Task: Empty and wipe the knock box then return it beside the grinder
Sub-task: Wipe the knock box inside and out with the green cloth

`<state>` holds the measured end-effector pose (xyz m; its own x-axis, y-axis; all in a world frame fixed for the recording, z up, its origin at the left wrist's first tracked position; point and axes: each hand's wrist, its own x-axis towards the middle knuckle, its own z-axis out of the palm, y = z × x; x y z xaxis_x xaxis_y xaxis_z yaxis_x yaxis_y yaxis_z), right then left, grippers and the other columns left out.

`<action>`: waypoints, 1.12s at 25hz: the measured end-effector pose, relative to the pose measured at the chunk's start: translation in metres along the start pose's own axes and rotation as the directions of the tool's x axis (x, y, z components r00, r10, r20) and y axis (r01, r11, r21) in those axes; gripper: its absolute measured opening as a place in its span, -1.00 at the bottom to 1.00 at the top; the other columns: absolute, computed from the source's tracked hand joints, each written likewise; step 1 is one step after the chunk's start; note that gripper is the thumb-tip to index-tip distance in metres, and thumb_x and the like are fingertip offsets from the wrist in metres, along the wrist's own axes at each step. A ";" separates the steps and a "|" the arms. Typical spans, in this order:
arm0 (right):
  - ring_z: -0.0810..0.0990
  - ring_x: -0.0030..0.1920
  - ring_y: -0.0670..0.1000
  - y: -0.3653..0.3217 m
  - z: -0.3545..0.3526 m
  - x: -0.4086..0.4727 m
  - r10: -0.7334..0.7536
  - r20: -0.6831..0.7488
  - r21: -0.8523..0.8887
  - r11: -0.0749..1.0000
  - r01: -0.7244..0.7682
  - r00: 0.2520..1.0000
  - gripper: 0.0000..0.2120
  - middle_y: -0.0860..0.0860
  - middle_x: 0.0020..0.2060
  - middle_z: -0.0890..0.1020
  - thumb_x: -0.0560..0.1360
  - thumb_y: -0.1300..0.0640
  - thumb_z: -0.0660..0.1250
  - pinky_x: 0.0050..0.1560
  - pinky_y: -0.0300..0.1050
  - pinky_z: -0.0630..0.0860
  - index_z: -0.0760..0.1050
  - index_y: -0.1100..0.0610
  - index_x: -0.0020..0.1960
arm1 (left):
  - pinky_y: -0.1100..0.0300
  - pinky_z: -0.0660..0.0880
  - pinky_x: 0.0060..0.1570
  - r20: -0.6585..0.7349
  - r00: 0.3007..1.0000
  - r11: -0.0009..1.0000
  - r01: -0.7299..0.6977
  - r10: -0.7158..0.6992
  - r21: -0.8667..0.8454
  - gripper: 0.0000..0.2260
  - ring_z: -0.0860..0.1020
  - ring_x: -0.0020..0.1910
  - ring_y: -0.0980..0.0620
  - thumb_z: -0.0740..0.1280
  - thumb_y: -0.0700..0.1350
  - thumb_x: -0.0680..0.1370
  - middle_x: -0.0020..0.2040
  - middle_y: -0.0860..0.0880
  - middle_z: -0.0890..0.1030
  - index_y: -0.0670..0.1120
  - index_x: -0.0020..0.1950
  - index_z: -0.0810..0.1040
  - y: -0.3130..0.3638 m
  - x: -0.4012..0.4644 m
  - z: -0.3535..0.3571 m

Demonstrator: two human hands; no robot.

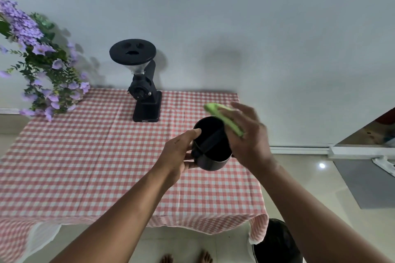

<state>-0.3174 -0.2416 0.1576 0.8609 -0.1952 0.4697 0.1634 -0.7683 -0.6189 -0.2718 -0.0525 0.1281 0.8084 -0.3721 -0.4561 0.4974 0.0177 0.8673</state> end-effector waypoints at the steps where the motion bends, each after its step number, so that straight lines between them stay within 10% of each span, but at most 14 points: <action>1: 0.58 0.38 0.06 0.000 0.005 0.000 -0.042 0.115 -0.021 0.999 0.044 0.993 -0.62 0.04 0.32 0.65 0.53 0.27 0.42 0.39 -0.15 0.50 0.65 0.11 0.34 | -0.08 0.68 0.07 0.003 1.000 1.000 -0.008 0.008 0.008 -0.74 0.71 0.06 -0.13 0.37 0.08 0.66 0.09 -0.11 0.73 -0.04 0.20 0.72 0.002 0.001 -0.001; 7: 0.64 -0.11 -0.15 0.004 0.008 -0.012 0.347 0.037 0.430 0.841 -0.328 0.937 -0.75 -0.12 -0.11 0.72 0.67 0.22 0.34 -0.05 -0.06 0.59 0.66 0.00 0.28 | -0.14 0.64 0.08 -0.090 0.996 0.984 -0.006 -0.011 -0.180 -0.69 0.61 0.02 -0.14 0.37 0.09 0.64 0.05 -0.16 0.63 -0.09 0.22 0.69 0.002 0.006 0.002; 15: 0.56 0.46 -0.03 -0.019 0.027 -0.060 0.112 -0.070 0.280 0.956 -0.088 0.991 -0.50 -0.07 0.43 0.58 0.60 0.43 0.34 0.39 -0.17 0.53 0.49 0.18 0.50 | -0.37 0.63 0.25 -0.066 0.993 0.886 0.059 -0.100 -0.459 -0.58 0.67 0.14 -0.27 0.42 0.11 0.61 0.14 -0.24 0.63 -0.12 0.37 0.60 0.016 0.012 0.014; 19: 0.53 0.48 -0.10 0.006 0.022 -0.014 0.322 -0.043 0.512 0.820 -0.256 0.946 -0.61 -0.02 0.46 0.57 0.68 0.27 0.27 0.48 0.00 0.49 0.53 0.11 0.49 | -0.37 0.59 0.32 0.011 0.996 0.953 0.084 -0.084 -0.291 -0.68 0.67 0.09 -0.29 0.43 0.01 0.61 0.13 -0.25 0.62 -0.08 0.32 0.60 0.030 0.008 0.018; 28: 0.57 0.43 0.07 0.000 0.028 -0.033 0.310 -0.085 0.589 0.782 -0.203 0.947 -0.62 0.10 0.43 0.60 0.68 0.29 0.26 0.45 0.05 0.50 0.53 0.14 0.48 | -0.35 0.57 0.35 -0.017 1.000 0.974 0.003 -0.007 -0.225 -0.74 0.69 0.11 -0.25 0.39 0.08 0.65 0.12 -0.21 0.66 -0.02 0.27 0.60 0.042 0.010 0.026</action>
<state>-0.3324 -0.2182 0.1246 0.8249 -0.4751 0.3064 0.2367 -0.2018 -0.9504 -0.2512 -0.0796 0.1651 0.8104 -0.3560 -0.4653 0.5577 0.2253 0.7989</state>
